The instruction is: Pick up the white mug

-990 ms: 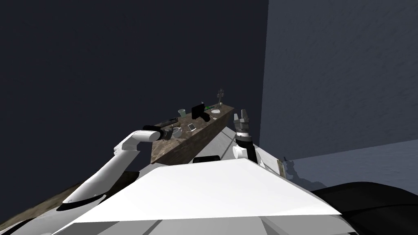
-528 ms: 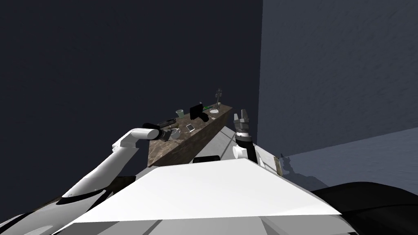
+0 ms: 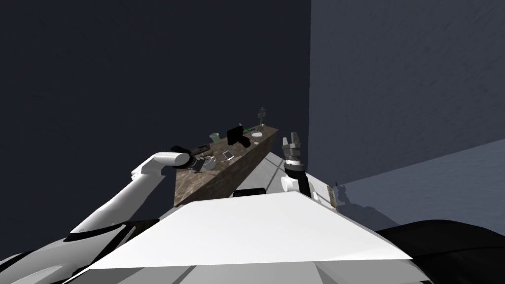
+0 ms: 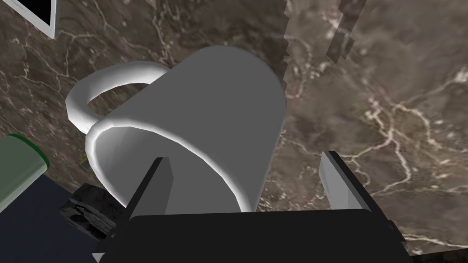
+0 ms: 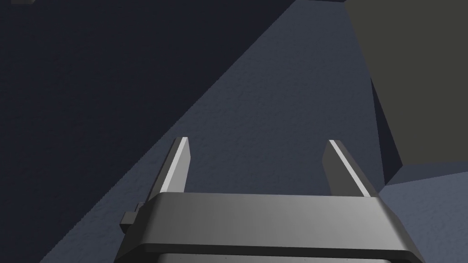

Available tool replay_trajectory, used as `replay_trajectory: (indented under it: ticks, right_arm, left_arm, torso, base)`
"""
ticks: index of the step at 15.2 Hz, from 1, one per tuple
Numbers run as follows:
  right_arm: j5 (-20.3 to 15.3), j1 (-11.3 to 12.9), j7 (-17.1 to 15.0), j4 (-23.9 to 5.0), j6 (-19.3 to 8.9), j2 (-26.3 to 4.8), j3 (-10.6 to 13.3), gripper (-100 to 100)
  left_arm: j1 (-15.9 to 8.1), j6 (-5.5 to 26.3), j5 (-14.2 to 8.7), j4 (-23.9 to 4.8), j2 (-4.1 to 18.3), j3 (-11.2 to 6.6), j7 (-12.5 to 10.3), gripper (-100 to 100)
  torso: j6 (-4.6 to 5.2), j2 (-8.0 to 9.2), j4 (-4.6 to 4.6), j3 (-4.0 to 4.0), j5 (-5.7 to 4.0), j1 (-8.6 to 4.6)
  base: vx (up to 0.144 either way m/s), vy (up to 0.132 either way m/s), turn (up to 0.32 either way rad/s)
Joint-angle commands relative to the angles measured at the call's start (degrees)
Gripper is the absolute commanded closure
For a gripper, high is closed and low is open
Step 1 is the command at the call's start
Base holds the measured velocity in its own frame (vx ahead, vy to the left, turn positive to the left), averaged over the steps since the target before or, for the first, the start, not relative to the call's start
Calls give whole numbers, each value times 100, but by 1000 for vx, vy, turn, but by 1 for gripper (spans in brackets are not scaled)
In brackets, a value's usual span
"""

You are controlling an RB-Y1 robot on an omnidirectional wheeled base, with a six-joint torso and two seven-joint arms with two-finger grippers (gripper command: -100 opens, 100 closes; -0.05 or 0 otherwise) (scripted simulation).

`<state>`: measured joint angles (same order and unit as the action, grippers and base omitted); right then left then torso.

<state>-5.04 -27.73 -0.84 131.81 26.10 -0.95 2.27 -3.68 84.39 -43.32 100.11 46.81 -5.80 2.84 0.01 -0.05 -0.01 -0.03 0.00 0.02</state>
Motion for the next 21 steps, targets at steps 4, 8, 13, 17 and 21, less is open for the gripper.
replay_trajectory:
  ticks: [4,8,13,17,21]
  right_arm:
    - [0,0,0,0,0,0,0,0]
    - [0,0,0,0,0,0,0,0]
    - [0,0,0,0,0,0,0,0]
    - [0,0,0,0,0,0,0,0]
    - [0,0,0,0,0,0,0,0]
  left_arm:
    - [-165,621,-179,-146,134,-30,13,-100]
    - [-250,951,-275,-223,204,-48,23,-100]
    - [-397,1456,-439,-356,324,-80,38,-100]
    - [-510,1851,-565,-459,415,-105,51,-100]
    - [-607,2208,-672,-546,492,-126,61,-100]
  torso:
    - [0,0,0,0,0,0]
    - [-1,0,0,0,0,0]
    - [-1,-1,-1,-1,1,1]
    - [-1,-2,0,-1,0,0]
    - [-2,-1,0,0,1,1]
  base:
    - [9,4,-80]
    - [10,4,-57]
    - [11,7,-67]
    - [12,5,-65]
    - [11,6,-47]
